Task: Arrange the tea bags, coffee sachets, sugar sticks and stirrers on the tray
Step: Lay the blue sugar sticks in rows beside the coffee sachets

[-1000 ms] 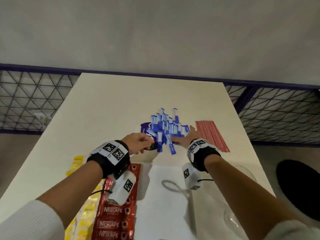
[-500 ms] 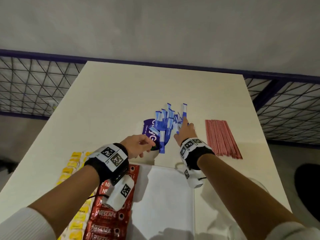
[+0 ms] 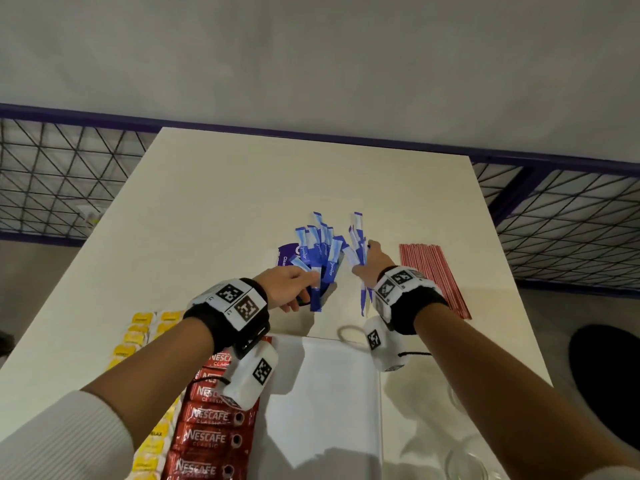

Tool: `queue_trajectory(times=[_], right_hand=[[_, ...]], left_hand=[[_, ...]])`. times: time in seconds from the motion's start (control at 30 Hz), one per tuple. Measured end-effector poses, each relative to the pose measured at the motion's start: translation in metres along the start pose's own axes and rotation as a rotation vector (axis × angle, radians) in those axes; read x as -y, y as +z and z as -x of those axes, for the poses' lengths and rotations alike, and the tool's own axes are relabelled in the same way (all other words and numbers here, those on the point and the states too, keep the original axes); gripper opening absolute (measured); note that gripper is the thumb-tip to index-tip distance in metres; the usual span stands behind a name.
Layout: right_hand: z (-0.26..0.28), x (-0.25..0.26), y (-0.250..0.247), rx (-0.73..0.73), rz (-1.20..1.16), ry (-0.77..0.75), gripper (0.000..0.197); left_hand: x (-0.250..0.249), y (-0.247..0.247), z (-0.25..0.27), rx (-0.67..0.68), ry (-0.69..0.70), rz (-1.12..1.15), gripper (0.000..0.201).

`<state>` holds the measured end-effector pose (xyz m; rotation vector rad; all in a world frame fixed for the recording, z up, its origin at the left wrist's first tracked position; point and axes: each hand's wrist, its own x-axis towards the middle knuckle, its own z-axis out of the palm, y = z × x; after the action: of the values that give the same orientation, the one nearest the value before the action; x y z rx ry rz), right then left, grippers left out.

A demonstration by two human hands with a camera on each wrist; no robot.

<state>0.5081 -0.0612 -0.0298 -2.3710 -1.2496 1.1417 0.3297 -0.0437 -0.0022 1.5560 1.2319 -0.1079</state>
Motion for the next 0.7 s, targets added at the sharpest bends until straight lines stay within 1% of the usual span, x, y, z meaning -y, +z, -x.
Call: queue_trajectory(times=[0.07,0.17,0.27,0.33,0.4,0.47,0.53,0.57,0.7], right_hand=[[0.017,0.001,-0.001,0.019,-0.051,-0.054,0.066],[0.041,0.003,0.008,0.049,-0.143,-0.133,0.066],[0.059,0.008,0.017,0.066,-0.203,-0.17,0.062],[0.067,0.011,0.02,0.09,-0.265,-0.172,0.062],[0.076,0.012,0.023,0.099,-0.293,-0.18,0.063],[0.083,0.014,0.028,0.085,-0.284,-0.2,0.066],[0.093,0.017,0.033,0.107,-0.287,-0.205,0.075],[0.099,0.019,0.036,0.13,-0.297,-0.201,0.079],[0.113,0.019,0.046,0.252,-0.348,-0.18,0.079]], left_hand=[[-0.005,0.005,0.0,0.016,-0.005,0.046,0.045],[-0.017,0.015,0.003,0.058,-0.027,0.287,0.052],[-0.028,0.022,0.01,0.106,-0.059,0.514,0.045],[-0.031,0.027,0.017,0.163,-0.073,0.579,0.045],[-0.03,0.031,0.024,0.211,-0.067,0.621,0.053],[-0.028,0.035,0.031,0.24,-0.053,0.663,0.057],[-0.027,0.039,0.041,0.23,-0.065,0.722,0.056],[-0.025,0.042,0.044,0.203,-0.079,0.757,0.054],[-0.012,0.05,0.055,0.104,-0.12,0.84,0.038]])
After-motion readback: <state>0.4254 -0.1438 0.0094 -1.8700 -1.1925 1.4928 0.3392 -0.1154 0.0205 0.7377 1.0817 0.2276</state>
